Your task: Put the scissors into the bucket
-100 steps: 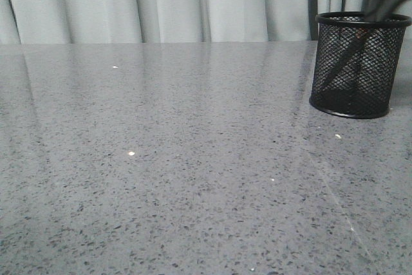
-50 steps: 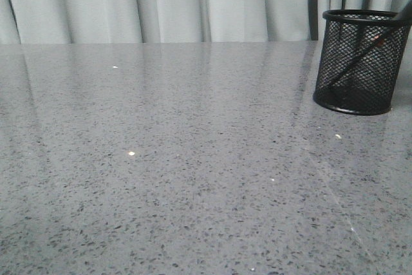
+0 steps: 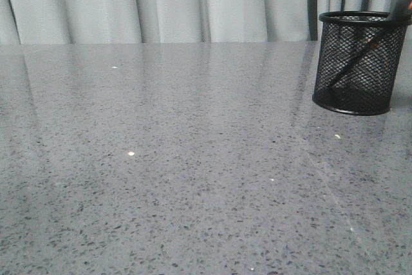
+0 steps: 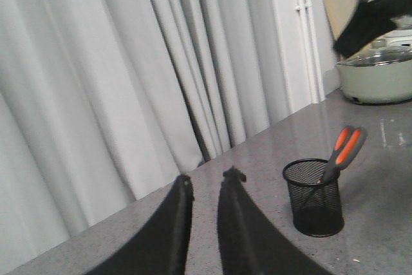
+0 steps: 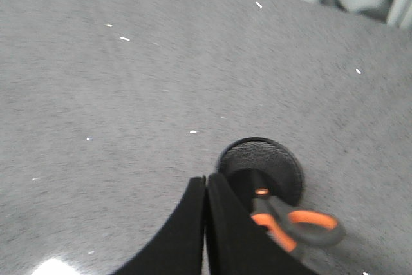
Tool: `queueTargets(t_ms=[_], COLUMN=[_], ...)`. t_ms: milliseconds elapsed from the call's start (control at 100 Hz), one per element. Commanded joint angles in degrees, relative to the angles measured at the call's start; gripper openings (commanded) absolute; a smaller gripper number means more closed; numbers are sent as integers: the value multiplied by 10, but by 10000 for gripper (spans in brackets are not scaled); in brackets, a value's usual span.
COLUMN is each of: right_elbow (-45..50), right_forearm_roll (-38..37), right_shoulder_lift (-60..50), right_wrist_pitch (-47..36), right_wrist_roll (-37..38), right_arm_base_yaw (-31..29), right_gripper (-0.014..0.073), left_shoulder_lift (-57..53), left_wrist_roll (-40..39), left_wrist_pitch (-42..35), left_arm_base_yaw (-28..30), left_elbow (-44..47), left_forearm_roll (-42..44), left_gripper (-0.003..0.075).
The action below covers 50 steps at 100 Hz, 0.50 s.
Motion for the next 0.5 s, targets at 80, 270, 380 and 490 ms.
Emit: queueTargets(t_ms=[80, 270, 380, 490], right_elbow=[153, 367, 457, 502], right_forearm_roll=[10, 9, 9, 7], right_shoulder_lift=[-200, -407, -499, -564], right_wrist_pitch=[-125, -252, -314, -353], right_wrist_roll=[-12, -12, -12, -12], right_arm_base_yaw=[28, 27, 27, 27], right_gripper=[-48, -48, -48, -48], left_shoulder_lift=[6, 6, 6, 6], left_wrist_roll=[-8, -8, -8, -8], left_wrist_pitch=[-87, -126, -138, -141], left_arm_base_yaw=[29, 37, 37, 37], left_elbow=[11, 39, 60, 77], left_forearm_roll=[-3, -9, -9, -9], left_gripper=[61, 4, -19, -19])
